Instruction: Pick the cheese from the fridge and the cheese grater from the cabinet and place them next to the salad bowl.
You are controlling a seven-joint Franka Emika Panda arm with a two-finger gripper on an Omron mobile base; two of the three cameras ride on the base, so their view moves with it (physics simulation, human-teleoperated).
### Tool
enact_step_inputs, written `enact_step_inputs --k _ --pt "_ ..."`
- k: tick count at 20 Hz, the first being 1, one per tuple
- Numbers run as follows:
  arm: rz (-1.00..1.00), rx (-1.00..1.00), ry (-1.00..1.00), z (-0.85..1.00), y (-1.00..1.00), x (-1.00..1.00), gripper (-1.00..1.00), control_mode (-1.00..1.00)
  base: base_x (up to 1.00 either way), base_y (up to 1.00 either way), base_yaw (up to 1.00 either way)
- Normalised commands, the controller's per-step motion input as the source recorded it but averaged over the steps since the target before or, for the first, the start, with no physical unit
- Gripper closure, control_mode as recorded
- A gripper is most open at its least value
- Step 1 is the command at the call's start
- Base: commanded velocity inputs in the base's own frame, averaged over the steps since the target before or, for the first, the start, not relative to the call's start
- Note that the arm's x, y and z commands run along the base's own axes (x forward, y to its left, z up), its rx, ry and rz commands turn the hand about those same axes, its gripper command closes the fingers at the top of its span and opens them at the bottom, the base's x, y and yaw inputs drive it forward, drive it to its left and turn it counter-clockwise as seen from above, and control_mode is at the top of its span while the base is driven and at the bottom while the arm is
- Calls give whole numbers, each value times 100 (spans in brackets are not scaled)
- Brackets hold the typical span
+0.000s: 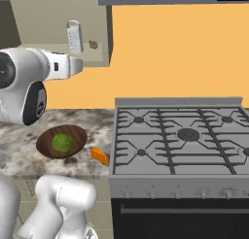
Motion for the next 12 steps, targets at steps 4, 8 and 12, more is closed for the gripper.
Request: enact_step_inputs --k 4,8,12 --pt "-4 15 -8 26 43 0 -100 -100 0 0 0" --pt "-1 11 -15 16 27 2 -100 -100 0 0 0" --pt "0 2 -20 6 26 10 -100 -100 0 0 0"
